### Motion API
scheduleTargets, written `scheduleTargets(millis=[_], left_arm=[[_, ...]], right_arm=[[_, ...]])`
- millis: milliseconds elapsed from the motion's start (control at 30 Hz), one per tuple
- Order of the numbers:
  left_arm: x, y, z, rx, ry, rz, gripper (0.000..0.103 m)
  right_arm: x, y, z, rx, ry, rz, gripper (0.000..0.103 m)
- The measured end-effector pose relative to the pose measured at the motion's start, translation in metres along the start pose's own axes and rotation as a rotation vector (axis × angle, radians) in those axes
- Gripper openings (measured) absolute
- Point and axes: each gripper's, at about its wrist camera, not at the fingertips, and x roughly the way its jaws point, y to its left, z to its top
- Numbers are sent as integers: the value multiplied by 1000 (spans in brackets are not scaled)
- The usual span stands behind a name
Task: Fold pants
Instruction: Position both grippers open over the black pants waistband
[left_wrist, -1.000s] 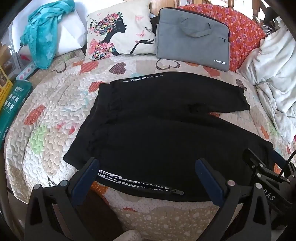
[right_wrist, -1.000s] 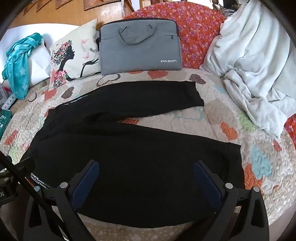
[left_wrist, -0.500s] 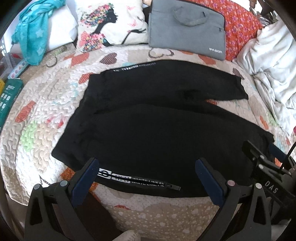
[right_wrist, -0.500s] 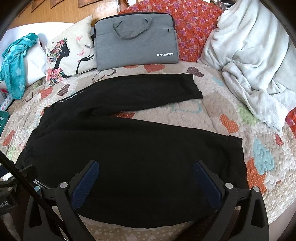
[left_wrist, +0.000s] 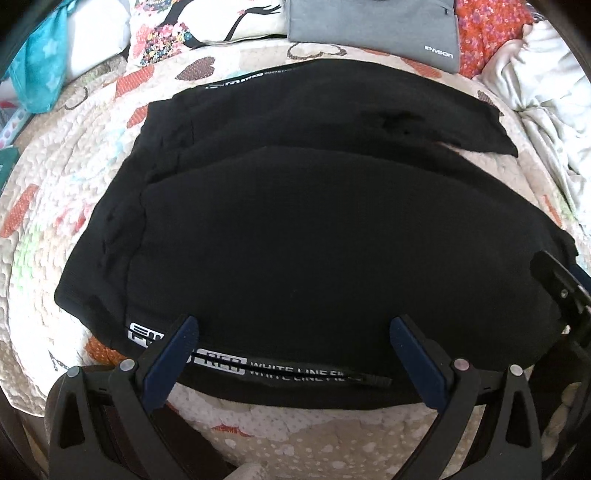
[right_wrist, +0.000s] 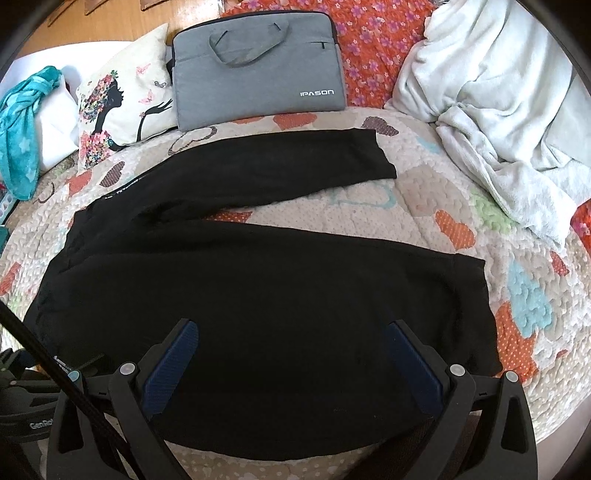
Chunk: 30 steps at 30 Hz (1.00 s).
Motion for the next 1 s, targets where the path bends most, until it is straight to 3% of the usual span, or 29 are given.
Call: scheduleTargets(millis=[567, 767, 900, 1000], left_arm=[[4, 2, -9, 18, -57, -6, 103], [2, 2, -8, 30, -37, -16, 103], [-3, 8, -4, -9, 9, -50, 103], [-18, 17, -2, -66, -20, -92, 103]], right_arm=[[11, -1, -1, 9, 13, 7, 103], [10, -2, -3, 20, 5, 13, 103], [5, -3, -4, 29, -13, 15, 103], [-2, -3, -4, 32, -44, 17, 103]])
